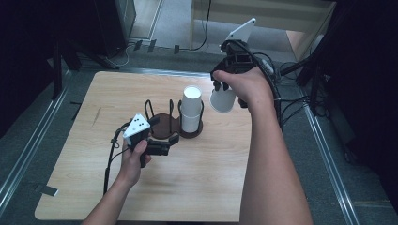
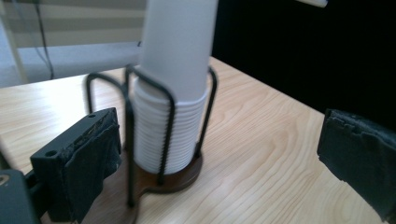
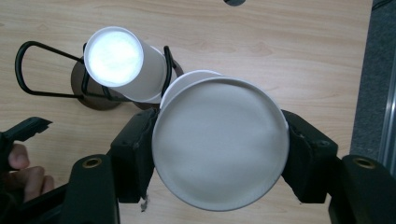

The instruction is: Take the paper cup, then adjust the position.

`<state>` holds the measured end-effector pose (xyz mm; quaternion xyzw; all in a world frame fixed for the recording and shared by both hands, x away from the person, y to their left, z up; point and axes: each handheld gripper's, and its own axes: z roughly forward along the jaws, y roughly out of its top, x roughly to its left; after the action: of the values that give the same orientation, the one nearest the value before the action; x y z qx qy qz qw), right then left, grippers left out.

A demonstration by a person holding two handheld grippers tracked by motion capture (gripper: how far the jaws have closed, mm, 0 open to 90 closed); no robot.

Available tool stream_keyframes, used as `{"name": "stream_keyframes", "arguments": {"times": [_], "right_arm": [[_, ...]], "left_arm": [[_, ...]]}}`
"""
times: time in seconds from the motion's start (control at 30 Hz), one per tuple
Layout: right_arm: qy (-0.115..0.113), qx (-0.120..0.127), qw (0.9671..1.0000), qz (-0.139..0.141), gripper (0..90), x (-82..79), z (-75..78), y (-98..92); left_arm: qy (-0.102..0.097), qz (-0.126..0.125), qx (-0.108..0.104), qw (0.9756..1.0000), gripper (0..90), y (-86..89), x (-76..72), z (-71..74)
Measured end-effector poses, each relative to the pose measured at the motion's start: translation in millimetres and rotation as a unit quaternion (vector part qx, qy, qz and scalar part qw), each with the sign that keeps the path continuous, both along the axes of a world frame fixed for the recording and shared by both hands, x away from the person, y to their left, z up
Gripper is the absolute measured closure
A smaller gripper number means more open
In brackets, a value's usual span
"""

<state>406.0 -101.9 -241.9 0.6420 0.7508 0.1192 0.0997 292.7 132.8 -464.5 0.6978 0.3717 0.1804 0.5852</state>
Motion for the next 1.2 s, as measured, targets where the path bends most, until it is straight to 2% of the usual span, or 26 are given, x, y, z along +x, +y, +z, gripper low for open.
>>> {"name": "stream_keyframes", "arguments": {"times": [0.17,0.2,0.37,0.47,0.63,0.73,0.8,0.9,1.03,1.2], "right_arm": [[0.008,-0.002,0.9999,-0.008,34.5,-3.9,-7.3,-5.3],[0.009,-0.01,0.9999,-0.002,34.5,-6.7,-10.4,-4.2],[0.013,-0.006,0.9998,0.01,34.5,-14.4,-16.5,1.7],[0.018,-0.005,0.9997,0.017,34.5,-19.3,-22.0,8.8],[0.023,-0.011,0.9992,0.03,34.5,-23.8,-27.6,17.3],[0.024,-0.011,0.9982,0.053,34.6,-28.7,-30.1,25.7],[0.021,-0.018,0.9959,0.086,34.6,-35.6,-32.9,33.6],[0.019,-0.024,0.9935,0.11,34.6,-41.2,-36.6,37.3],[0.02,-0.026,0.9919,0.123,34.6,-44.8,-40.3,39.5],[0.026,-0.023,0.9912,0.128,34.6,-45.9,-40.4,40.5]], "left_arm": [[-0.002,-0.012,-0.002,0.9999,0.0,-15.7,5.2,5.3],[-0.003,-0.017,0.001,0.9999,0.1,-20.5,6.8,6.7],[-0.006,-0.02,0.008,0.9997,0.1,-29.0,9.8,9.5],[-0.008,-0.029,0.001,0.9995,0.1,-37.4,11.4,14.9],[-0.013,-0.038,0.001,0.9992,0.1,-43.6,11.8,18.0],[-0.012,-0.043,-0.003,0.999,0.1,-46.1,11.3,17.6],[-0.014,-0.049,0.001,0.9987,0.1,-47.1,9.9,17.6],[-0.018,-0.053,-0.003,0.9984,0.1,-48.1,8.0,18.8],[-0.027,-0.06,-0.011,0.9978,0.1,-49.2,6.0,20.3],[-0.034,-0.064,-0.002,0.9974,0.1,-52.1,6.1,19.2]]}}
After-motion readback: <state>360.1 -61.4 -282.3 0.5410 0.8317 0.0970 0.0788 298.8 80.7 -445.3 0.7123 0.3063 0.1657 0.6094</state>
